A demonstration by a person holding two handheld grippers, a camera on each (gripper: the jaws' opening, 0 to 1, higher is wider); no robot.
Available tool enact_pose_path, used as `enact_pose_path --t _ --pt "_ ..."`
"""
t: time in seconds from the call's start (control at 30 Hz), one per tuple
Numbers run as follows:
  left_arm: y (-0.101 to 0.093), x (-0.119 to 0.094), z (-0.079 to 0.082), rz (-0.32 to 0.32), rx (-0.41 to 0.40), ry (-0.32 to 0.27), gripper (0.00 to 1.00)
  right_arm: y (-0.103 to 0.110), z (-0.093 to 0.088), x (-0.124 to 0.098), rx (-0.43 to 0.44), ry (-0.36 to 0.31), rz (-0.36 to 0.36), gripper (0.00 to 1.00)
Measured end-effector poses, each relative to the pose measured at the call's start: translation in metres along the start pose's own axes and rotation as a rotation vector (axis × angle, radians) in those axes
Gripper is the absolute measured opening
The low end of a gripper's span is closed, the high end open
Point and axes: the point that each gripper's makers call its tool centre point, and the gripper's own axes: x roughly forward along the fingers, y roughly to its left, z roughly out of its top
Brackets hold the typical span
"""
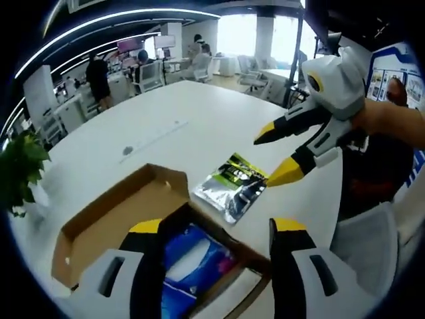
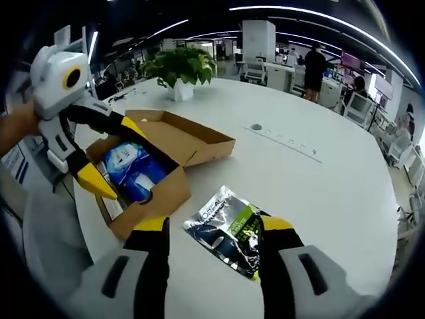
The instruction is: Operate the shoe box by opening the lid, removing the specified soft item, and placing it in the target area until the item is outside and the box remains undamaged.
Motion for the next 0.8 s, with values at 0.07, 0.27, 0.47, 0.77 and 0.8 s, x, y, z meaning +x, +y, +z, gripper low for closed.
enact_pose_path --t 0.07,0.27,0.47,0.77,0.8 --pt "0.005 -0.005 -0.004 0.012 -0.005 -0.004 0.66 0.005 0.003 0.001 0.0 -0.003 0.011 0.51" --pt "0.024 -0.023 -0.015 0.042 -0.056 -0.014 0.68 0.02 0.01 0.006 -0.012 -0.006 0.04 0.51" --pt "0.041 -0.041 -0.027 0.078 -0.093 -0.026 0.69 0.039 0.015 0.013 -0.017 -0.008 0.072 0.51" --pt "0.062 -0.064 -0.052 0.132 -0.147 -0.024 0.68 0.062 0.024 0.023 -0.009 -0.02 0.114 0.51" --pt "0.063 -0.065 -0.053 0.135 -0.149 -0.025 0.68 0.064 0.025 0.024 -0.009 -0.023 0.118 0.51"
